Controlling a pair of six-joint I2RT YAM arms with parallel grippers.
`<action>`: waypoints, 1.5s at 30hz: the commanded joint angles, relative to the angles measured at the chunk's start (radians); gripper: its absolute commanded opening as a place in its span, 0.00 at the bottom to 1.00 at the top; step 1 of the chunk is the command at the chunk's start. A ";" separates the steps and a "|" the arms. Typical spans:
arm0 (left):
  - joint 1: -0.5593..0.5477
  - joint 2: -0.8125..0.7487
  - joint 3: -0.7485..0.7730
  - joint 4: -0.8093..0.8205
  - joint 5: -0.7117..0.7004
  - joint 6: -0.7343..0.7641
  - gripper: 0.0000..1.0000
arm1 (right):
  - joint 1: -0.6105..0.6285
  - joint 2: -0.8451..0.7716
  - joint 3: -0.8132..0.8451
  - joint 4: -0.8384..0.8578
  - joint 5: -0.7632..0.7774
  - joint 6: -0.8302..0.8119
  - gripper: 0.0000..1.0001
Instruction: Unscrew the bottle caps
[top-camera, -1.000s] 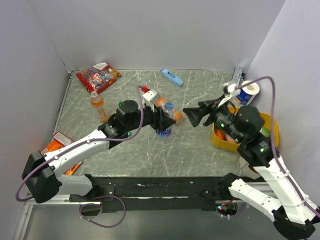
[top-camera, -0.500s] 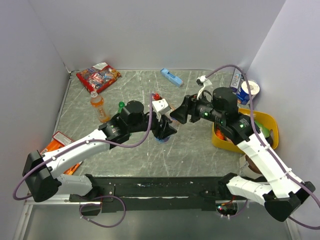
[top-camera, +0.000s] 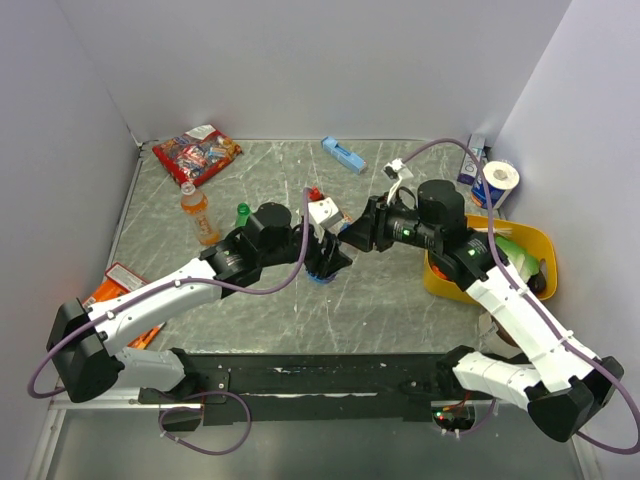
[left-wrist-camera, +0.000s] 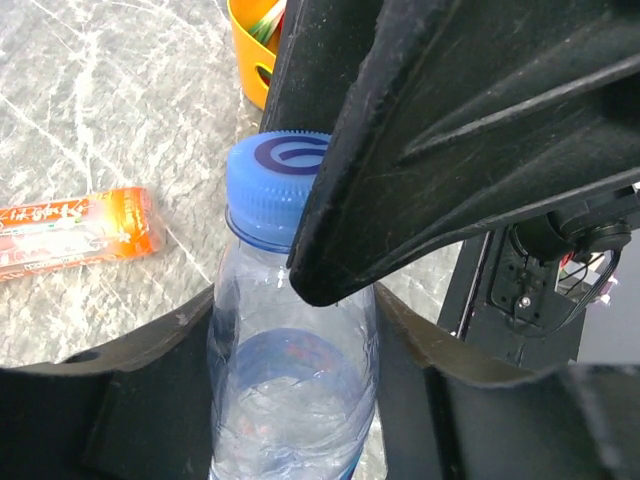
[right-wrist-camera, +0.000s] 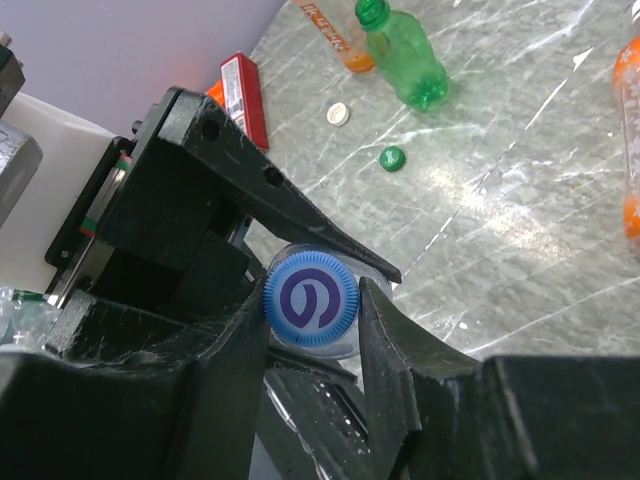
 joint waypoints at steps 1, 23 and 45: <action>-0.003 -0.006 0.009 0.032 -0.024 0.027 0.62 | 0.002 -0.004 -0.004 0.048 -0.015 0.015 0.05; -0.011 0.012 0.000 -0.060 -0.014 0.101 0.83 | -0.008 -0.029 0.007 0.075 0.065 0.053 0.00; -0.023 0.008 -0.013 -0.026 -0.027 0.084 0.50 | -0.021 -0.079 -0.018 0.100 0.188 0.110 0.68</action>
